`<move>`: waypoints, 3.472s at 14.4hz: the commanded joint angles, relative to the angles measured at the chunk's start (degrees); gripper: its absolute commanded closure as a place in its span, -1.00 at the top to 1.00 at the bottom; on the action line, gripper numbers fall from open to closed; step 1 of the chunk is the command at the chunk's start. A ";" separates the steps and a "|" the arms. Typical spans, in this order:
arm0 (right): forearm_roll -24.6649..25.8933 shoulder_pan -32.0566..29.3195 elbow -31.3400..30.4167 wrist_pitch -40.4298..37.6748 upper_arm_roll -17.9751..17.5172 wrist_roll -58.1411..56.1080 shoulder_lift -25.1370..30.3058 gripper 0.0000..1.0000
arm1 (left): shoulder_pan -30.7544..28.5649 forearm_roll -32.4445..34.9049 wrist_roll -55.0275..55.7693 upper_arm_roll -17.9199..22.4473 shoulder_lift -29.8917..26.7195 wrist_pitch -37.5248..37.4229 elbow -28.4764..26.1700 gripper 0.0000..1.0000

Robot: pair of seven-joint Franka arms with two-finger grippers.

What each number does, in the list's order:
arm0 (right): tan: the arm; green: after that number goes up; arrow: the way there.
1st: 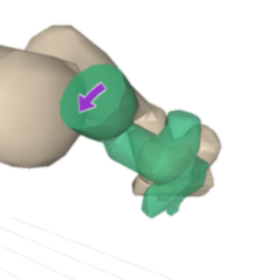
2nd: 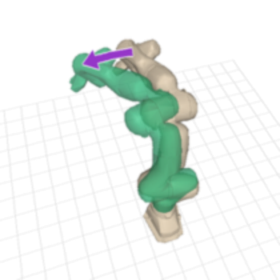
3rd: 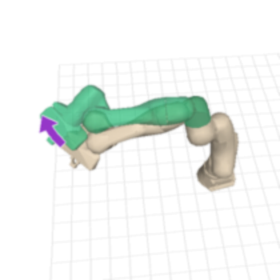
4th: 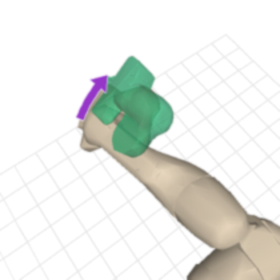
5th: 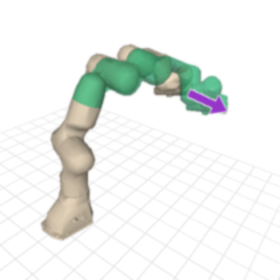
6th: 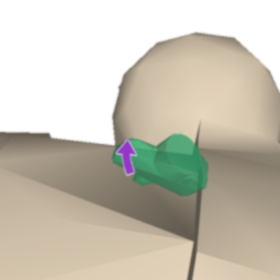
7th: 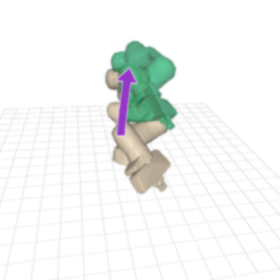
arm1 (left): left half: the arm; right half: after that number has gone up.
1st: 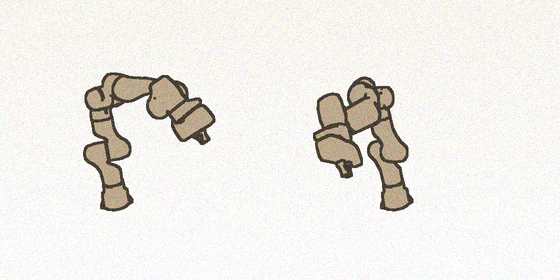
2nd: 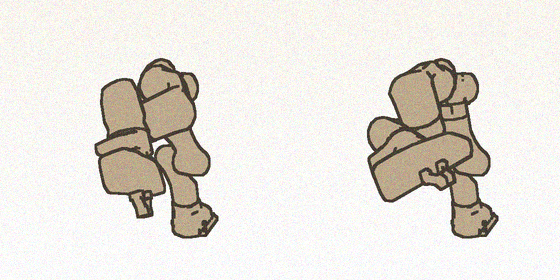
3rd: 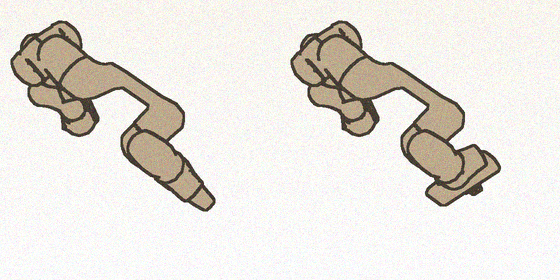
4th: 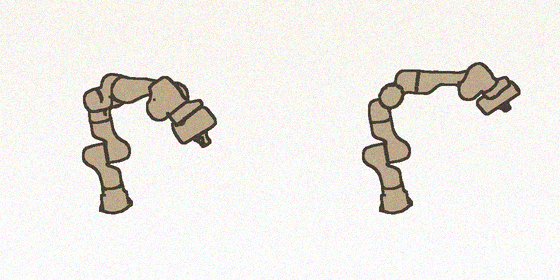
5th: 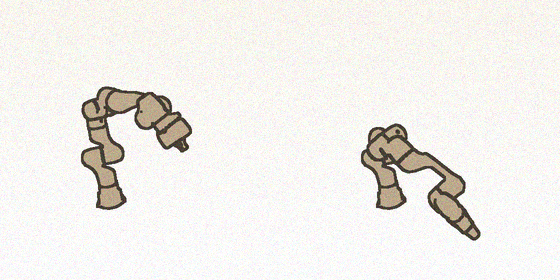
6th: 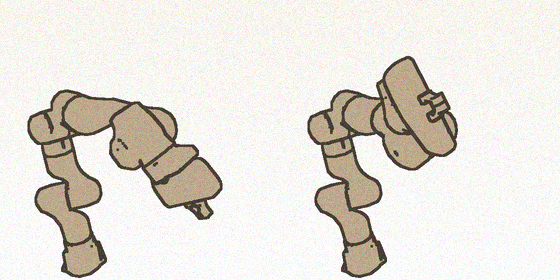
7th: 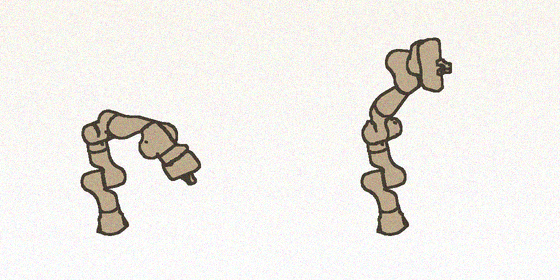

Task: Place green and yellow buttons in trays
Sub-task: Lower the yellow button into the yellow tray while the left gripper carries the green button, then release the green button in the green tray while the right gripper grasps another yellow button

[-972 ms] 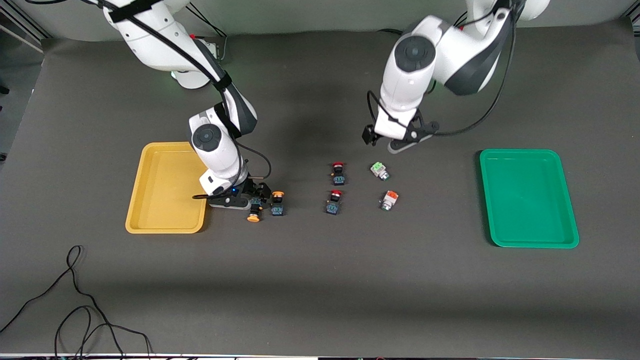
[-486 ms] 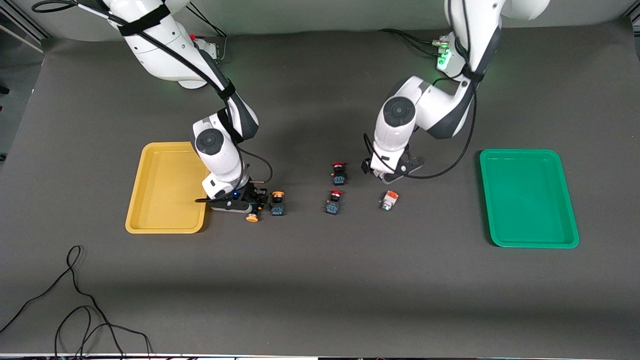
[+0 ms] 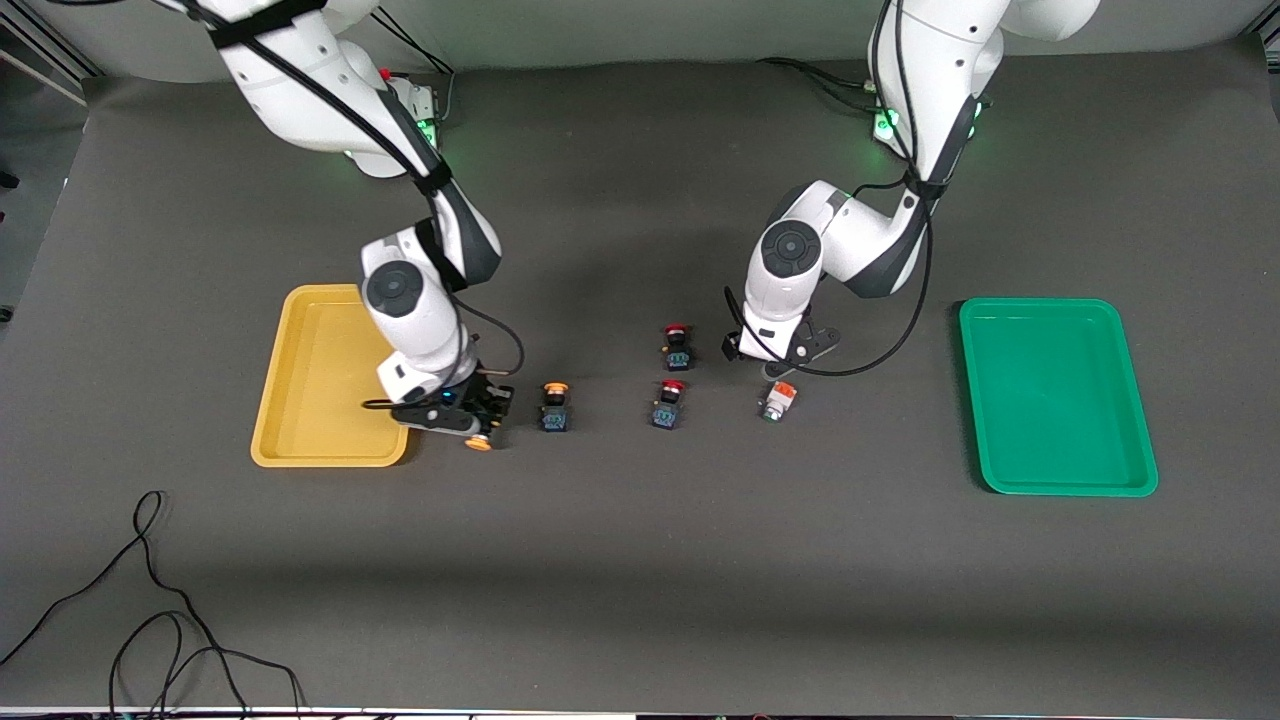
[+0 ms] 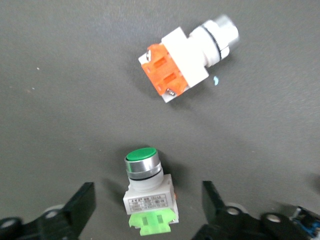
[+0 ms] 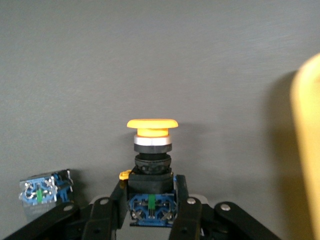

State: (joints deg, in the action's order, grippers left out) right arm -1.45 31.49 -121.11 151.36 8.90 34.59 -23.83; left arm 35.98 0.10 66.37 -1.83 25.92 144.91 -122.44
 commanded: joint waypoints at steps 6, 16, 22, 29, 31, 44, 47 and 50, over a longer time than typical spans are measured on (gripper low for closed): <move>-0.14 0.59 -7.03 -13.64 13.06 -24.98 13.98 -1.00 | -0.03 2.80 2.01 0.33 -3.22 -4.00 0.97 -0.88; -0.93 -0.02 -20.04 7.28 18.53 -35.47 10.30 -1.00 | -23.12 -0.45 -42.15 0.42 -22.57 -40.22 12.75 -1.00; -1.01 0.33 -20.22 8.69 18.35 -34.77 9.15 0.27 | -41.32 4.28 -71.18 0.51 -21.62 -37.98 11.36 -1.00; -15.59 7.87 -15.58 5.55 17.65 -32.32 9.59 0.75 | -43.36 5.00 -73.67 0.60 -5.19 -2.99 -0.34 -1.00; -16.66 11.39 -10.32 -1.20 17.73 -26.45 8.80 0.99 | -43.36 5.00 -73.67 0.60 -3.77 -2.44 -0.26 -0.77; -17.71 22.12 14.06 -8.89 14.66 -2.42 -11.85 0.99 | -38.64 4.83 -73.06 -1.86 -7.02 -31.80 20.31 1.00; -19.56 23.18 14.76 -8.27 13.78 -2.42 -13.70 0.99 | -30.56 3.95 -72.79 -2.04 -5.36 -31.18 20.40 1.00; -19.56 23.27 14.76 -5.29 13.69 -2.51 -15.98 0.99 | -22.03 2.12 -72.88 -2.22 -4.12 -29.61 20.49 1.00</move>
State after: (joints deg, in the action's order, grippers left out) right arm -19.66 54.27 -107.77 144.30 22.11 31.37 -37.44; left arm 8.80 3.65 -6.69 -4.93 20.85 114.75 -102.87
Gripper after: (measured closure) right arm 0.000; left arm 0.000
